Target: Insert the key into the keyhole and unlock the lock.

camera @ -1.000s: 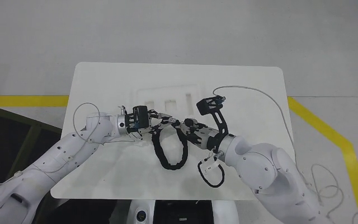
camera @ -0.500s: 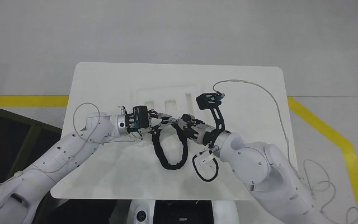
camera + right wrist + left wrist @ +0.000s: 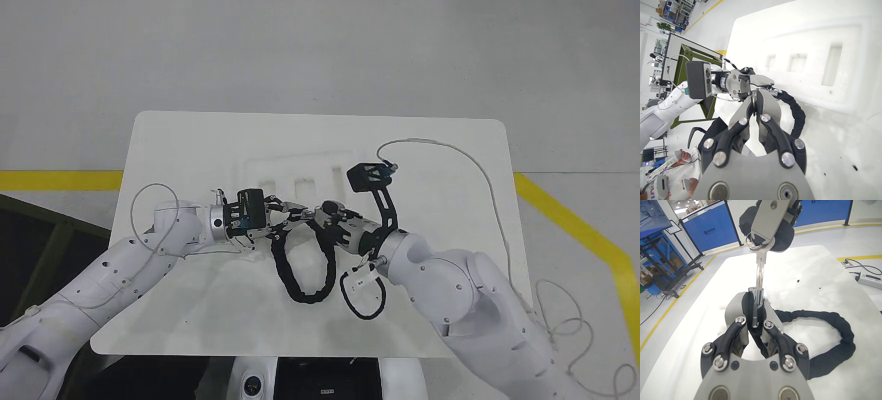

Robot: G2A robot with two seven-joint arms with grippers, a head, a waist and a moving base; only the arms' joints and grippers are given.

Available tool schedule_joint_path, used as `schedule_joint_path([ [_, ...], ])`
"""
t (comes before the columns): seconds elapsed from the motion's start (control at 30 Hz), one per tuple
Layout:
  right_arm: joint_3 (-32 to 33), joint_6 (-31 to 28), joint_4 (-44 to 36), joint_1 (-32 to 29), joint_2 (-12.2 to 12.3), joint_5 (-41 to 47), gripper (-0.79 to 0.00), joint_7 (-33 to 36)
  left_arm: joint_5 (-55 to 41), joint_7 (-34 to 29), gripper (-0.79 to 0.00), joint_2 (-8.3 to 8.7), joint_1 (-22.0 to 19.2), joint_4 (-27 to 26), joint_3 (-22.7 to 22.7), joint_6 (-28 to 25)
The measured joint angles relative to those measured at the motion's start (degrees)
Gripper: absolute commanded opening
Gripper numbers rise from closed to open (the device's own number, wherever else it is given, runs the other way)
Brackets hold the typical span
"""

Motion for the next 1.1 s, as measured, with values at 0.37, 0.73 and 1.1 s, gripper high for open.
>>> schedule_joint_path([
  [0.37,0.8,0.8,-0.1,-0.5,-0.3,-0.7,-0.785,0.1,0.0,0.0,-0.785,0.00,0.0,0.0,0.0,0.0],
  [0.73,0.7,0.4,0.1,-0.5,-0.7,-0.3,-0.785,-0.1,0.0,0.0,-0.785,-0.01,0.0,0.0,0.0,0.0],
  [1.1,0.6,0.4,0.6,-0.6,-1.1,-0.8,-0.785,0.2,0.0,0.0,-0.785,0.00,0.0,0.0,0.0,0.0],
])
